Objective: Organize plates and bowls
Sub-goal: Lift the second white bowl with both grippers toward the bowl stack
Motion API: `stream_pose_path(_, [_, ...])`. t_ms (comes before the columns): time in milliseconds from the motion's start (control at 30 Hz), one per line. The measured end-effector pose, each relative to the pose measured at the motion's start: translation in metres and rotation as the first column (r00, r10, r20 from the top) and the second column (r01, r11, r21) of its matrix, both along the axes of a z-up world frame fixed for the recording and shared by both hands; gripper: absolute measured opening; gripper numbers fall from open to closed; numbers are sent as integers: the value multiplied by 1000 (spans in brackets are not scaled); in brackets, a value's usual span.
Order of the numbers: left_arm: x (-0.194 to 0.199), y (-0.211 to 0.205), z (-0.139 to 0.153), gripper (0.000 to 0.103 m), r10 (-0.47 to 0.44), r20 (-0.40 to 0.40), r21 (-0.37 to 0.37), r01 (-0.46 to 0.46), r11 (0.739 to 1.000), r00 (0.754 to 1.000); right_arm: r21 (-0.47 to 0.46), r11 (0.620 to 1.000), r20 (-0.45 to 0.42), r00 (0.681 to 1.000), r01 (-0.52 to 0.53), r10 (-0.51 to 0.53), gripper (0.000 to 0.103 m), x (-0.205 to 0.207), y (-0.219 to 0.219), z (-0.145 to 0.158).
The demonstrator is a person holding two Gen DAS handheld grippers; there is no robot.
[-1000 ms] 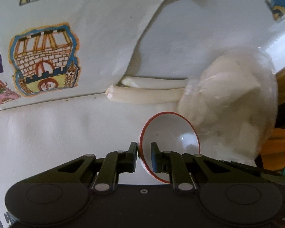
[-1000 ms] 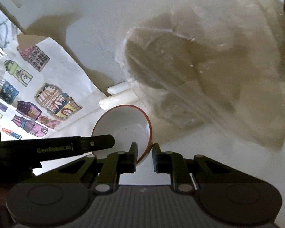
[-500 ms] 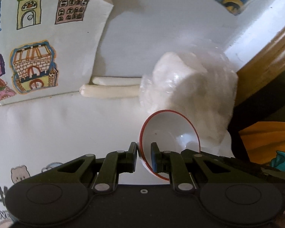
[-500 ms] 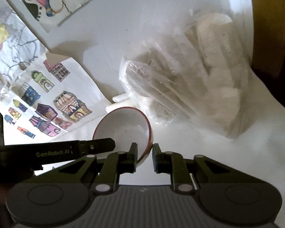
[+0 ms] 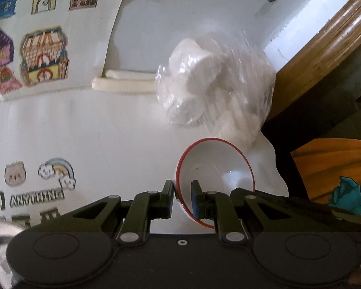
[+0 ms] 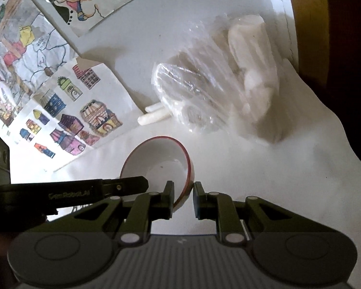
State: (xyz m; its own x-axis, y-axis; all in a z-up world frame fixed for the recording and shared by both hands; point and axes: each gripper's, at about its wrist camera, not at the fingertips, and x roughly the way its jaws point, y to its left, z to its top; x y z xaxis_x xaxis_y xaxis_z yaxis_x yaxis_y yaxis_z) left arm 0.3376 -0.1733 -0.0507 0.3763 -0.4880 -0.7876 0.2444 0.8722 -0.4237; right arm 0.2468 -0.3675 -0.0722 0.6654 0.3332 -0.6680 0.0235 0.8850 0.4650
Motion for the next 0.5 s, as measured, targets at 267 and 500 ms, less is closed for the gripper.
stream_pose_path(267, [-23,-5,5,16,11,-1,15,-11,1000,1000,8,1000,-3,1000,-30,30,18,-21,-7,-2])
stream_pose_path(500, [-41,-5,7,16,29,-5,12,-28,1000,1000,14,998,12,998,-57,57,18,-36,-11,2])
